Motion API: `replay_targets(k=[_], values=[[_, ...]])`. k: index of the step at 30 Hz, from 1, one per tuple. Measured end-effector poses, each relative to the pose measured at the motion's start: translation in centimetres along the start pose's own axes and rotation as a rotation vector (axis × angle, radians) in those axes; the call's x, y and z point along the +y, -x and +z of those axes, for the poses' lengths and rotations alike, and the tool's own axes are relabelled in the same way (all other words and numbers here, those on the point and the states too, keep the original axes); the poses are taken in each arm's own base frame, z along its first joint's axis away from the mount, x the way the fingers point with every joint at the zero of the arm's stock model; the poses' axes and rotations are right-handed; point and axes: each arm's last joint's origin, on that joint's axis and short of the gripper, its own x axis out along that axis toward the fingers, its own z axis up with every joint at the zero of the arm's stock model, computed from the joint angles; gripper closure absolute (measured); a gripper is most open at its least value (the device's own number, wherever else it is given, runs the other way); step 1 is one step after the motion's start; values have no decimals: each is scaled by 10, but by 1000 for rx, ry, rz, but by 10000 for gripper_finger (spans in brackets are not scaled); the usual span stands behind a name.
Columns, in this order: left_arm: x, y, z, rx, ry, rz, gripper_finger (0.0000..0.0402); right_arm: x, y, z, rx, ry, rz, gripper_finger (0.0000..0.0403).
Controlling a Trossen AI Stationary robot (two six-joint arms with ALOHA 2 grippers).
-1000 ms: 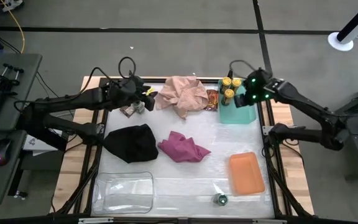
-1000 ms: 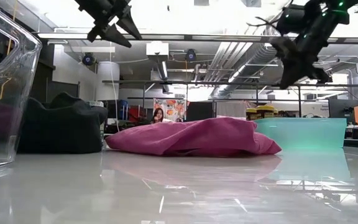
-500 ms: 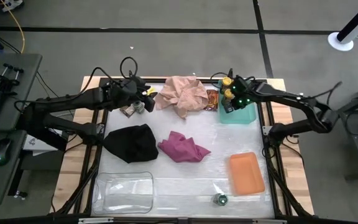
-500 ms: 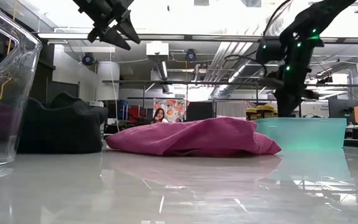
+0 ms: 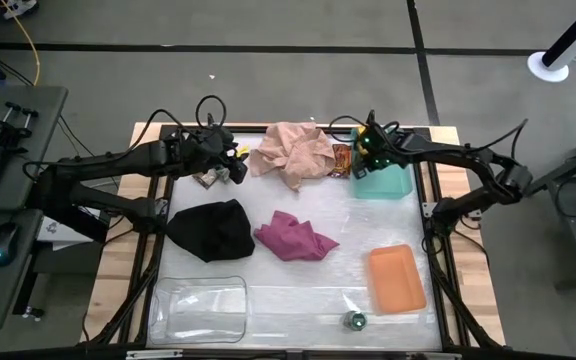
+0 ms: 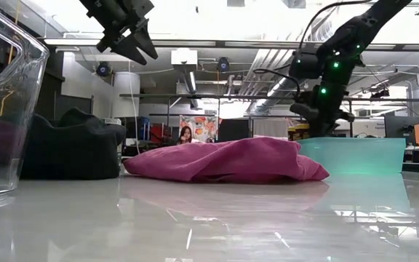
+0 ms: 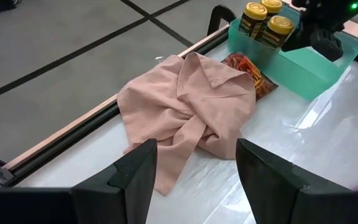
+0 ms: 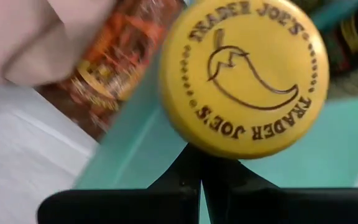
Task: Sort spices by type
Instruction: Put the top green seasoning bottle into the transparent bin
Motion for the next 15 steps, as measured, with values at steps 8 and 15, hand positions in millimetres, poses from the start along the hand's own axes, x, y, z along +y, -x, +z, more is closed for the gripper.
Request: replay_targets(k=[8, 15], values=[[0, 0, 0, -1, -24, 1, 200, 2, 0, 8, -79, 50, 21, 403], [0, 0, 0, 0, -24, 1, 200, 3, 2, 7, -77, 91, 53, 403]])
